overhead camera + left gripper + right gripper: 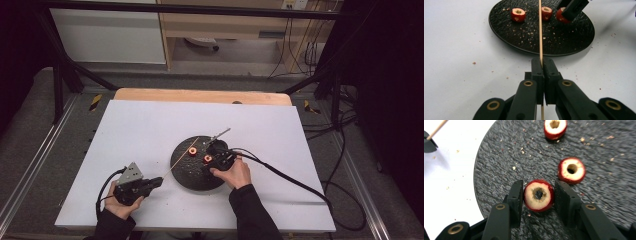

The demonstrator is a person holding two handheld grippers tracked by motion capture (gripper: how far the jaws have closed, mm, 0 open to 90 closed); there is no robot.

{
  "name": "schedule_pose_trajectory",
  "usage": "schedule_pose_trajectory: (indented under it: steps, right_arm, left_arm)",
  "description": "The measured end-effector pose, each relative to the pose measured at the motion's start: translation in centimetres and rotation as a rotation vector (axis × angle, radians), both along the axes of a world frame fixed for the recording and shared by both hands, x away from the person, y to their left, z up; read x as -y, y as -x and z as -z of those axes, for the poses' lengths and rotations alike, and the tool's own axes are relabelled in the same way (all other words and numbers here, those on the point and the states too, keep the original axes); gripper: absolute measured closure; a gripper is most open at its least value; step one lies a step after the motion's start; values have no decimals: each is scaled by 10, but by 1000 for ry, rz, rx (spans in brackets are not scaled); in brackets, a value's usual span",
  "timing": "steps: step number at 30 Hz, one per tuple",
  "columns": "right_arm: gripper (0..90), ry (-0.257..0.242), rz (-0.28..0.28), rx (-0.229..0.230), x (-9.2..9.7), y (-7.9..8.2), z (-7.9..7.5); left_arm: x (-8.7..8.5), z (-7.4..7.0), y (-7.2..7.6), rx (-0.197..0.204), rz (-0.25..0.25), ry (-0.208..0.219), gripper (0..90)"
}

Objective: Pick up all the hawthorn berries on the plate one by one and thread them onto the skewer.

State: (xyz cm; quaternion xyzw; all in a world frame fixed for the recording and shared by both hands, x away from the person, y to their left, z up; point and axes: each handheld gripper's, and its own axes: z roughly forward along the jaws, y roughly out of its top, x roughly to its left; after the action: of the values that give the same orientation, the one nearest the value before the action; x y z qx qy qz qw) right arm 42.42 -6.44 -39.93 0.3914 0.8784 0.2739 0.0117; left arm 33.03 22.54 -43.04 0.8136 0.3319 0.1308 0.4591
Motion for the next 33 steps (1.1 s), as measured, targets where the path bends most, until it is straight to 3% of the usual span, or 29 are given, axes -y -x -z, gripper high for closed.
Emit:
schedule_pose_trajectory:
  steps: [9,15,22,33]
  right_arm:
    - [608,-63,45,30,21,6,-10]
    - [609,-145,79,80,36,11,-12]
    - [609,-282,150,150,49,19,-10]
    - [609,-498,273,234,54,26,5]
  left_arm:
    - [1,0,1,1,3,1,880]
    - [3,0,2,2,3,3,879]
    - [5,1,3,-1,6,7,880]
    - [6,1,4,-2,-2,13,880]
